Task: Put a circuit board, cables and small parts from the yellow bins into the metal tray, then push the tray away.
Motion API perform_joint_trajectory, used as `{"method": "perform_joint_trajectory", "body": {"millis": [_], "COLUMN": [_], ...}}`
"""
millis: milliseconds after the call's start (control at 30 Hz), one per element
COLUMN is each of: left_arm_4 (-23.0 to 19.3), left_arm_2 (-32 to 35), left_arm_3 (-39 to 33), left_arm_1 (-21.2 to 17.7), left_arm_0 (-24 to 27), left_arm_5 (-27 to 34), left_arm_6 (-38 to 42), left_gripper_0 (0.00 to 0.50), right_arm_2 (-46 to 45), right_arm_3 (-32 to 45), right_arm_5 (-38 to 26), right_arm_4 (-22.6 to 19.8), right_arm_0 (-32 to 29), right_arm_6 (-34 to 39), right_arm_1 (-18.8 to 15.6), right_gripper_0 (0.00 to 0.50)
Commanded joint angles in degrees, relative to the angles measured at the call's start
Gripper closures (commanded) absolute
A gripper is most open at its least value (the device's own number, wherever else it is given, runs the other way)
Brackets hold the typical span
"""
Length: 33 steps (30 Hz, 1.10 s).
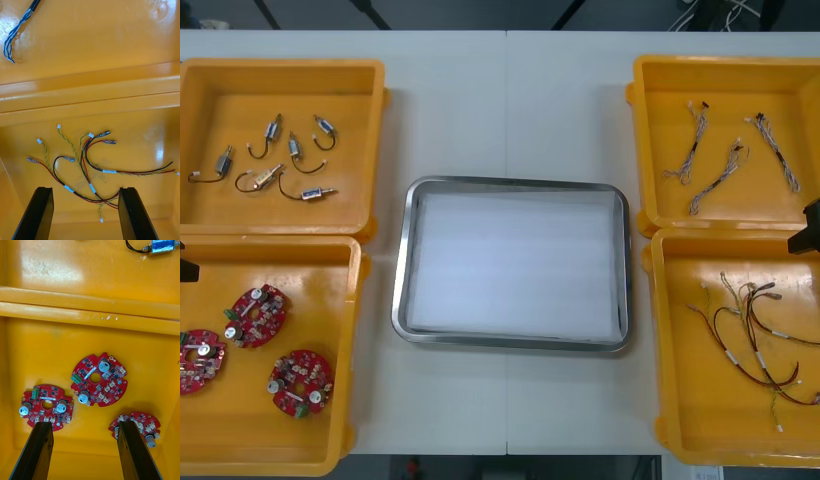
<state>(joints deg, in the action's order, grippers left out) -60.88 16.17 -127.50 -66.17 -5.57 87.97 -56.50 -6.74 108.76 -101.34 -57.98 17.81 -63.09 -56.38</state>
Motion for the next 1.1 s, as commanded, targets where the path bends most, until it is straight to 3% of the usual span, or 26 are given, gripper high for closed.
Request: {"method": "perform_joint_trajectory", "body": {"millis": [33,1100], "left_arm_4": [0.3,0.3], "left_arm_2": [1.1,1.1], "left_arm_3": [-1.2,-1.2], "left_arm_1": [0.4,0.4], "left_arm_0": [-1.1,-1.1], "left_arm_5": [-0.5,-0.5], "left_arm_6": [-2.7,-2.7], "left_gripper_0": [0.000,0.000], "right_arm_2": [-1.7,-1.7], "right_arm_3": [0.3,0.3], "right_arm_5": [0.4,0.4], "right_arm_4": [0.4,0.4], "right_arm_0": [-0.6,-0.6], "right_arm_6": [0.4,0.4], "right_arm_1": [0.3,0.3], "right_gripper_0": [0.000,0.000]}}
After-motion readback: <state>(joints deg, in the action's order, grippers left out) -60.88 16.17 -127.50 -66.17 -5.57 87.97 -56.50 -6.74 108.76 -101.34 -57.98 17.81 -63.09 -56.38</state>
